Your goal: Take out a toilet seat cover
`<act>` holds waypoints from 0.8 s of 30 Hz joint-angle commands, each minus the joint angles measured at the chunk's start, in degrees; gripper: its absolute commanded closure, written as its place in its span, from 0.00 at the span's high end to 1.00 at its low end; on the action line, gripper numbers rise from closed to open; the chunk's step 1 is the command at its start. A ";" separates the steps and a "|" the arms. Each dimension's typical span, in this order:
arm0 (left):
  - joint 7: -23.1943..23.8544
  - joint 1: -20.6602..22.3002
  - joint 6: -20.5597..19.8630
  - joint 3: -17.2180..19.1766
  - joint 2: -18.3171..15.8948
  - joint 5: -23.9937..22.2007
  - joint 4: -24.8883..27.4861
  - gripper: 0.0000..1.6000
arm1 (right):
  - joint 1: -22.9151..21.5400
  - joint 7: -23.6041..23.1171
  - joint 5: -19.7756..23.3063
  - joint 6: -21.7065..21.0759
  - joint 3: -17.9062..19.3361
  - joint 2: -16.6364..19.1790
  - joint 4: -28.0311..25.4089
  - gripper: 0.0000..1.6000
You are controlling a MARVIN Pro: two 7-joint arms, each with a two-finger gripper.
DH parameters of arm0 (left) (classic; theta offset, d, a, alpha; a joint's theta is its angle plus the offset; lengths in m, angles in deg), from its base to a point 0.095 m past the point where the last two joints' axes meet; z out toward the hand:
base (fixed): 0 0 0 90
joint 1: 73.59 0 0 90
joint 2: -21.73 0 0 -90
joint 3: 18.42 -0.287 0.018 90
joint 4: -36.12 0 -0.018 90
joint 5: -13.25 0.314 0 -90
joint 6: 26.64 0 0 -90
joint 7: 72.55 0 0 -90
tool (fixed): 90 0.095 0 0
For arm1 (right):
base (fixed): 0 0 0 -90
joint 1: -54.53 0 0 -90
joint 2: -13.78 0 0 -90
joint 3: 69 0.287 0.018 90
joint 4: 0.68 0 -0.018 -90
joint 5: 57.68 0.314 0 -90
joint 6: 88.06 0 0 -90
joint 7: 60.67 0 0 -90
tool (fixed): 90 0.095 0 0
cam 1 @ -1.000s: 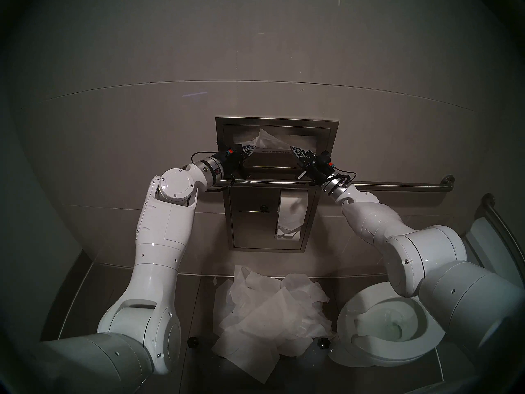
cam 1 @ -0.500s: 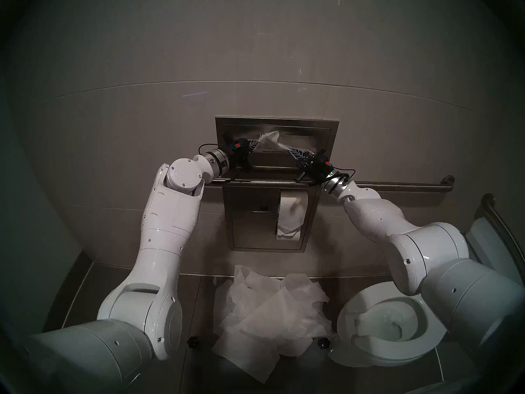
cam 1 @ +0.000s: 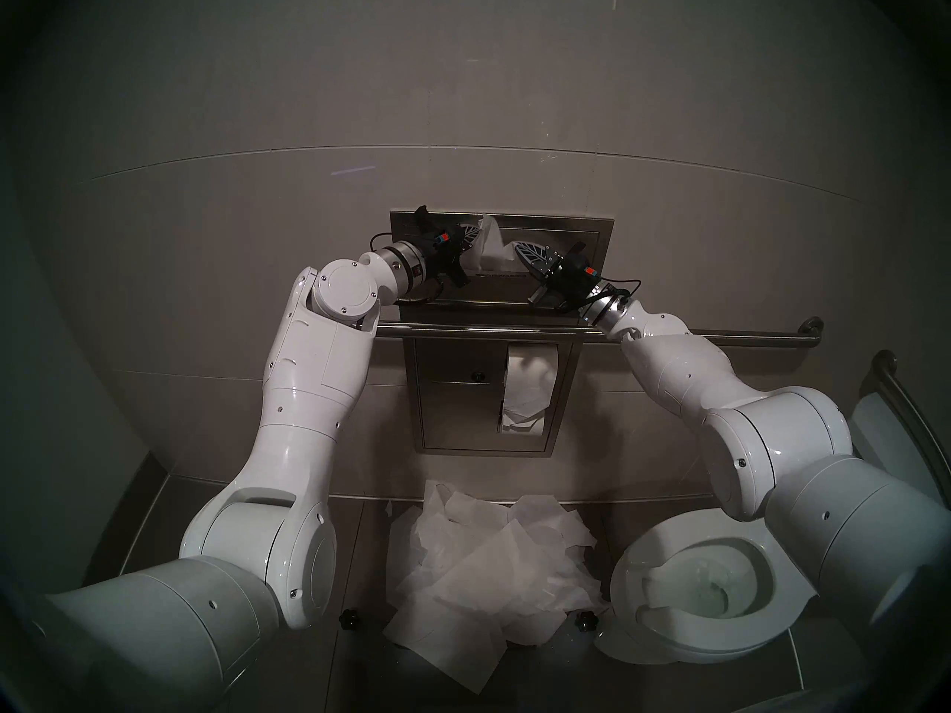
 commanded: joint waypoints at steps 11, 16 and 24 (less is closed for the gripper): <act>-1.95 10.04 3.61 -2.00 1.31 1.02 1.05 0.00 | -5.51 0.02 0.77 0.31 1.29 -0.53 -5.49 0.00; -2.29 11.41 4.30 -2.21 1.16 1.43 0.37 0.00 | -6.57 0.10 0.68 0.31 1.53 -0.80 -6.69 0.00; -2.86 13.80 5.09 -2.22 1.25 1.98 -0.33 0.00 | -8.48 0.26 0.64 0.31 1.94 -0.90 -8.63 0.00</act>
